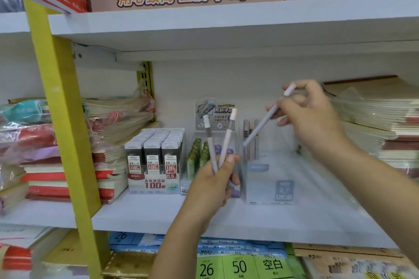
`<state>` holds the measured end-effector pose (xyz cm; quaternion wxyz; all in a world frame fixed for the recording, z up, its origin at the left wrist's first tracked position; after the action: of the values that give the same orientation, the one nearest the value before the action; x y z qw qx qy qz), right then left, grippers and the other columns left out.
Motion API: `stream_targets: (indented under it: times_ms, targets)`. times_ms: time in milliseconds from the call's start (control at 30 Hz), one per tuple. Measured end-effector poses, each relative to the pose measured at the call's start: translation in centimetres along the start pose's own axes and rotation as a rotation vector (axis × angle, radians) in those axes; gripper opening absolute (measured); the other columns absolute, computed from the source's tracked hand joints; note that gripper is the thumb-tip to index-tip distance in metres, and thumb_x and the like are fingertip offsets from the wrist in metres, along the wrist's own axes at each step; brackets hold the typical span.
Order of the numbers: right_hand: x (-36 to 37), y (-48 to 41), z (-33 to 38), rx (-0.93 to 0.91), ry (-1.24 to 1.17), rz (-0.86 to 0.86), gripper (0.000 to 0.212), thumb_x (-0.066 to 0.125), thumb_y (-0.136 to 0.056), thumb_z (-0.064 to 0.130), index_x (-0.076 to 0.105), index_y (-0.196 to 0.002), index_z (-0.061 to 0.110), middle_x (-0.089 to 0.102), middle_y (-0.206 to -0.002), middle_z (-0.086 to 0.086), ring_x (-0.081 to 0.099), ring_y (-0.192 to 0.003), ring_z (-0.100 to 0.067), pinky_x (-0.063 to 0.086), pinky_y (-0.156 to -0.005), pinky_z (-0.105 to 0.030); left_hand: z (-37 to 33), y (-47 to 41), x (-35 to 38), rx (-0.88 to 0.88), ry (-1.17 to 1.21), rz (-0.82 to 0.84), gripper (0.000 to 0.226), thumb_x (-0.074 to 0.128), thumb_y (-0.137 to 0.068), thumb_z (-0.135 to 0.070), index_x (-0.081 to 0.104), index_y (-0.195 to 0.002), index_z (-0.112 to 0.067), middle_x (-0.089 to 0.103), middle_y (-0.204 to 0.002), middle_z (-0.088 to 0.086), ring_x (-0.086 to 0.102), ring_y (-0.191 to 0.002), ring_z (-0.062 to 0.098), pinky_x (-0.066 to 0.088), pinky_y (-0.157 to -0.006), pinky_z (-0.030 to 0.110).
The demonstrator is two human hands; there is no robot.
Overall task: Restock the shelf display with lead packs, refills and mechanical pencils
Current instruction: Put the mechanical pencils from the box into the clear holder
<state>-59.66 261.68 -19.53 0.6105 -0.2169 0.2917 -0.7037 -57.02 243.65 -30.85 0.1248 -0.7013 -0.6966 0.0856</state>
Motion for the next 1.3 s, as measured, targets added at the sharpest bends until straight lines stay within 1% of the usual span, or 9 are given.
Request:
stream_targets:
  times_ms: [167,433,633,833,1000,1100,1167,1233,1300]
  targets:
    - [-1.1,-2.2,-1.2,-0.090,0.441,0.197,0.022,0.060,-0.087,0.010,0.049,-0.095,0.027,0.073,-0.083,-0.002,0.069,-0.079,-0.017,0.055,-0.079,-0.045,0.1,-0.2,-0.2,0.028,0.026,-0.122,0.027,0.052,-0.101,-0.034,0.063,-0.082,-0.018,0.047,-0.049,-0.010,0.040,-0.035,0.000,0.036,-0.036,0.012]
    - [0.7,-2.0,-4.5,-0.093,0.625,0.395,0.018,0.058,-0.090,0.012,0.047,-0.095,0.024,0.071,-0.084,-0.002,0.067,-0.084,-0.023,0.052,-0.081,-0.043,0.6,-0.4,0.7,0.035,0.064,-0.083,0.029,0.050,-0.099,-0.037,0.060,-0.087,-0.013,0.036,-0.046,-0.010,0.032,-0.034,0.003,0.040,-0.039,0.015]
    - [1.0,-2.3,-4.9,-0.136,0.662,0.397,0.026,0.061,-0.091,0.012,0.042,-0.107,0.021,0.066,-0.081,-0.001,0.067,-0.081,-0.023,0.052,-0.079,-0.041,1.3,-0.8,0.5,0.034,0.033,-0.080,0.028,0.051,-0.098,-0.040,0.067,-0.090,-0.018,0.035,-0.046,-0.010,0.034,-0.035,0.005,0.046,-0.046,0.018]
    - [1.1,-2.2,-5.4,-0.390,0.917,0.206,0.023,0.071,-0.084,0.024,0.064,-0.104,0.015,0.064,-0.093,-0.003,0.051,-0.097,-0.025,0.039,-0.079,-0.034,1.6,-1.0,0.5,0.024,0.057,-0.067,0.029,0.051,-0.098,-0.041,0.070,-0.089,-0.020,0.032,-0.047,-0.010,0.032,-0.036,0.005,0.048,-0.047,0.022]
    - [1.4,-2.1,-6.0,-0.253,1.030,0.219,0.028,0.065,-0.088,0.029,0.067,-0.115,0.021,0.059,-0.108,-0.008,0.042,-0.109,-0.028,0.036,-0.090,-0.035,1.4,-0.9,0.4,0.025,0.076,-0.050,0.028,0.050,-0.101,-0.034,0.071,-0.097,-0.016,0.031,-0.047,-0.011,0.031,-0.035,0.002,0.037,-0.038,0.012]
    - [1.5,-1.8,-4.5,-0.323,0.889,0.107,0.026,0.059,-0.092,0.028,0.067,-0.117,0.023,0.062,-0.103,0.000,0.048,-0.105,-0.021,0.033,-0.086,-0.023,1.2,-0.9,0.4,0.026,0.085,-0.030,0.028,0.050,-0.101,-0.033,0.073,-0.100,-0.016,0.030,-0.046,-0.012,0.030,-0.034,0.002,0.038,-0.039,0.012]
    - [1.8,-1.1,-3.2,-0.171,0.550,0.166,0.024,0.057,-0.093,0.030,0.065,-0.116,0.030,0.070,-0.092,0.011,0.059,-0.091,-0.009,0.038,-0.075,-0.012,1.2,-0.9,0.3,0.036,0.072,-0.012,0.027,0.050,-0.101,-0.034,0.074,-0.099,-0.021,0.031,-0.046,-0.013,0.032,-0.034,0.002,0.041,-0.041,0.014]
    - [2.7,-0.1,-2.3,0.032,0.210,0.316,0.023,0.060,-0.091,0.032,0.064,-0.113,0.034,0.074,-0.084,0.012,0.066,-0.074,-0.004,0.046,-0.065,-0.011,1.2,-0.9,0.3,0.058,0.025,0.012,0.026,0.051,-0.101,-0.037,0.075,-0.095,-0.030,0.033,-0.046,-0.013,0.035,-0.035,0.002,0.043,-0.044,0.015]
    - [3.4,0.6,-2.0,0.089,0.094,0.389,0.020,0.064,-0.090,0.023,0.064,-0.107,0.033,0.075,-0.082,0.005,0.067,-0.066,-0.008,0.050,-0.058,-0.020,1.3,-0.9,0.3,0.073,-0.027,0.035,0.024,0.051,-0.100,-0.040,0.074,-0.094,-0.036,0.035,-0.046,-0.013,0.037,-0.036,0.002,0.046,-0.047,0.018]
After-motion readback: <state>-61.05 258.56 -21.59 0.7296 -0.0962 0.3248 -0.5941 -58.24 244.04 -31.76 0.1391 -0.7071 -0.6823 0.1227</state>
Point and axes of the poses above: each hand's wrist, its own y-axis away from the middle knuckle, its own x-axis out of the palm, z = x × y, the point moved 2 cm from there along -y, towards the middle knuckle
